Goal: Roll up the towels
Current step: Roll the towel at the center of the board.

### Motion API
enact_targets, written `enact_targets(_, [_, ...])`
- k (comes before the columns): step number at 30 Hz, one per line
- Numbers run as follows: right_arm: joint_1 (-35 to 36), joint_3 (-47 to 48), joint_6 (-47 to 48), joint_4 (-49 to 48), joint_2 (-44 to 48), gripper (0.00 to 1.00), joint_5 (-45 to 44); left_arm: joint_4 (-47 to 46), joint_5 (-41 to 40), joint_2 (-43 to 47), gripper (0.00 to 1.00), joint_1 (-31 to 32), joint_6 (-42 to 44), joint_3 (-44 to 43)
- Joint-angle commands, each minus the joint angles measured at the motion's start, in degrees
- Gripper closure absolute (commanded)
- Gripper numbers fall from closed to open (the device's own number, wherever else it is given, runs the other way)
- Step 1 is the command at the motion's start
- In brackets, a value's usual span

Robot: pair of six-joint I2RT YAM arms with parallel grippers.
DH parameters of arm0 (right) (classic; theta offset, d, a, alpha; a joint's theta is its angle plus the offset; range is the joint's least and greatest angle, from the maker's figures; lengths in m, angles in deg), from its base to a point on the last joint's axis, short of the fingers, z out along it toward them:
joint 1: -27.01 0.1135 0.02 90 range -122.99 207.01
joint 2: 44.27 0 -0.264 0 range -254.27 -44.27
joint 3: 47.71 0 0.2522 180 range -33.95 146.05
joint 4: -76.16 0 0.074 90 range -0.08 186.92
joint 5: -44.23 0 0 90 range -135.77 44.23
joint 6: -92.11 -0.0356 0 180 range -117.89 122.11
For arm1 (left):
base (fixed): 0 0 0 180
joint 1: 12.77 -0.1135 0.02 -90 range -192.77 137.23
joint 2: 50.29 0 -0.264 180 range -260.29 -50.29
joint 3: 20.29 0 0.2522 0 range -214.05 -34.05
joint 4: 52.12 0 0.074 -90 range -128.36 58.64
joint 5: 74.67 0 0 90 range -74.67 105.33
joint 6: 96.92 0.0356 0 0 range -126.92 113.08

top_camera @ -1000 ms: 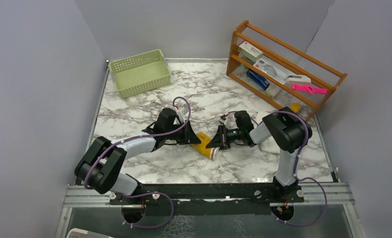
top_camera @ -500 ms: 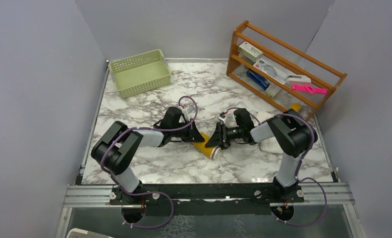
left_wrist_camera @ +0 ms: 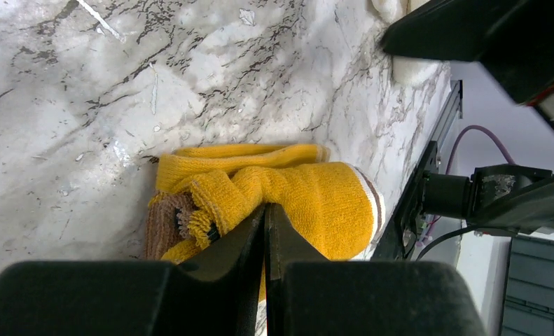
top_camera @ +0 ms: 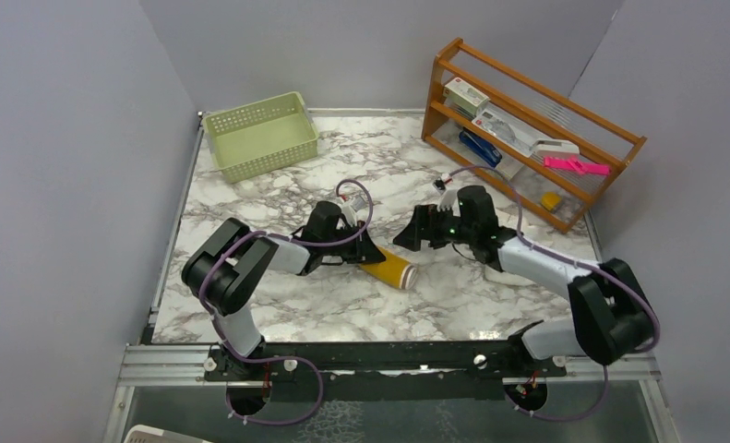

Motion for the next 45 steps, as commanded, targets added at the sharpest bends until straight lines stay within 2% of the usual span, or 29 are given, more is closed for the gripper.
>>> enact_targets(1, [-0.1, -3.8, 9.1, -3.6, 9.1, 0.04, -12.7, 9.2, -7.1, -3.9, 0.90, 0.8, 3.6, 3.4])
enact_targets(9, [5.5, -11.5, 28.9, -15.8, 21.4, 0.10, -17.3, 9.3, -7.2, -4.4, 0.90, 0.8, 3.2, 2.8])
enact_targets(13, [10.1, -11.8, 35.7, -16.1, 20.3, 0.10, -19.9, 9.6, -7.6, -4.0, 0.90, 0.8, 2.8, 2.4])
enact_targets(15, [14.9, -11.6, 39.0, -15.9, 18.5, 0.11, -23.6, 9.9, -7.8, -3.8, 0.90, 0.8, 2.7, 2.4])
enact_targets(18, [21.5, -10.1, 43.5, -13.8, 13.4, 0.17, -28.9, 10.4, -7.9, -3.6, 0.90, 0.8, 2.8, 2.1])
enact_targets(21, [23.8, -7.7, 44.3, -10.2, 8.2, 0.25, -28.4, 12.4, -8.7, -2.9, 0.90, 0.8, 3.7, 1.4])
enact_targets(27, [24.1, -5.1, 42.7, -5.0, 4.5, 0.28, -27.4, 18.9, -11.6, -1.3, 0.90, 0.8, 6.9, -1.1])
enact_targets(31, [24.4, -3.8, 42.6, -2.7, 3.4, 0.35, -25.5, 20.3, -11.7, -1.4, 0.90, 0.8, 7.6, -2.3])
enact_targets(45, [27.6, 4.0, 40.5, 10.6, -1.9, 0.38, -26.3, 26.0, -12.8, -3.3, 0.89, 0.6, 10.0, -6.6])
